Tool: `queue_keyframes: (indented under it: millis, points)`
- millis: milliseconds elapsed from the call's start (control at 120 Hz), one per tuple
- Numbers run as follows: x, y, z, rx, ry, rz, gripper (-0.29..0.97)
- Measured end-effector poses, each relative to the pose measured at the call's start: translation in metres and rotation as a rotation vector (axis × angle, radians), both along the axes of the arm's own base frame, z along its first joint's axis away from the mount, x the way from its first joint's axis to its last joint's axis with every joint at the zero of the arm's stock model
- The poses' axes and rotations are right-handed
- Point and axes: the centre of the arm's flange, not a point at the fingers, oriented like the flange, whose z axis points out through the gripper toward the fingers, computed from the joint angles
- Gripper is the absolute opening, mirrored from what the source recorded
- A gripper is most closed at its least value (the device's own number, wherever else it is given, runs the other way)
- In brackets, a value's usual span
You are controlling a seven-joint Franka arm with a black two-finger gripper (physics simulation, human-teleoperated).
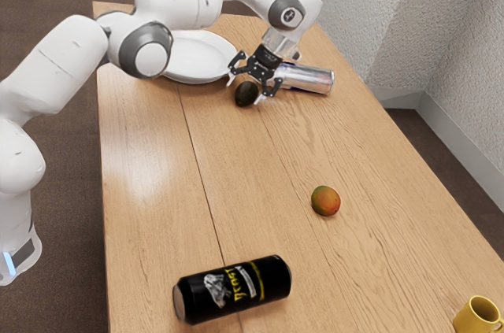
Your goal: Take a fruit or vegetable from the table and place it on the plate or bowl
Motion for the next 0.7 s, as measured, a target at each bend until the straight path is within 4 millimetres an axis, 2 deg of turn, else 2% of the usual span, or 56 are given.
queue_keyframes:
  millis: [133,383,600,700]
  points:
    - [0.002,0.005,-0.006,0.015,-0.003,-0.016,0.68]
    - [0.007,0.001,-0.004,0.024,-0.023,-0.051,0.68]
    - [0.01,0.002,-0.013,0.025,-0.02,-0.067,0.68]
    - [0.012,-0.001,-0.012,0.034,-0.02,-0.077,0.49]
